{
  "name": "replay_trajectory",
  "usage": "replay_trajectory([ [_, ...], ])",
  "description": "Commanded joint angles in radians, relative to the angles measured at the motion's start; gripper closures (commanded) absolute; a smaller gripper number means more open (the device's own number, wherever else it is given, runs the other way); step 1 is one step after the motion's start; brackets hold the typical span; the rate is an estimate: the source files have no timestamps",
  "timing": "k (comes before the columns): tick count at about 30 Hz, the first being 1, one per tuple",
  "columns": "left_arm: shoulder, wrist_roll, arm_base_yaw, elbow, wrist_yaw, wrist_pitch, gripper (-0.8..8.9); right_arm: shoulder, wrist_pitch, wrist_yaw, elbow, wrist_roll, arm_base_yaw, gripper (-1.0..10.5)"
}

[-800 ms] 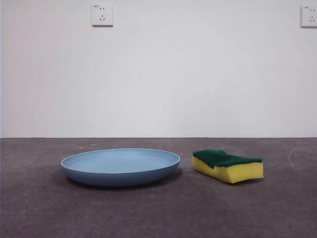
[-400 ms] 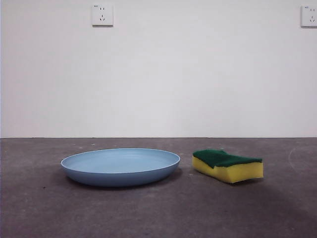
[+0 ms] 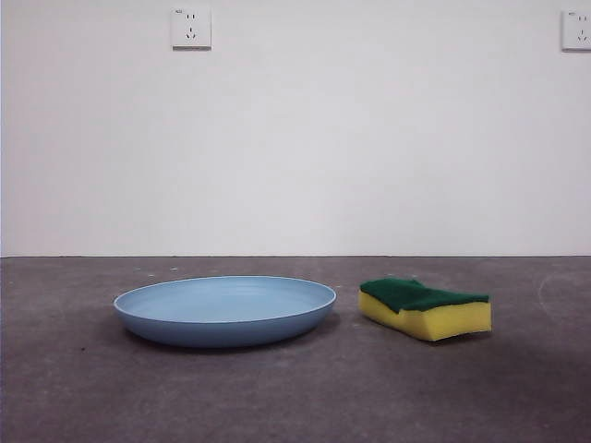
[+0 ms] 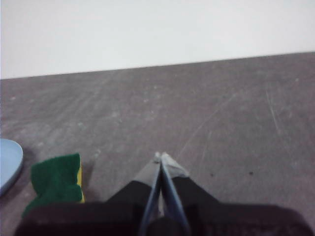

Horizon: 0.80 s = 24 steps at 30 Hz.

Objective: Pick up the plate,pick up the cloth,clean the plate with the cloth

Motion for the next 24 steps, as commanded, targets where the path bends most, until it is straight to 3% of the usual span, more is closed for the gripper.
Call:
replay_trajectory([
  [1,-0.003,-0.006,0.003,-0.014,-0.001,0.003,8.16,-0.012,0.006,-0.002,-0.036,0.029,-0.001,9.5],
  [10,-0.003,-0.006,0.003,-0.014,-0.001,0.004,8.16,-0.024,-0.047,-0.026,-0.059,0.082,0.002,9.5],
  [24,-0.003,-0.006,0.003,-0.014,-0.001,0.004,8.16,-0.022,-0.046,-0.020,-0.058,0.081,0.002,9.5],
])
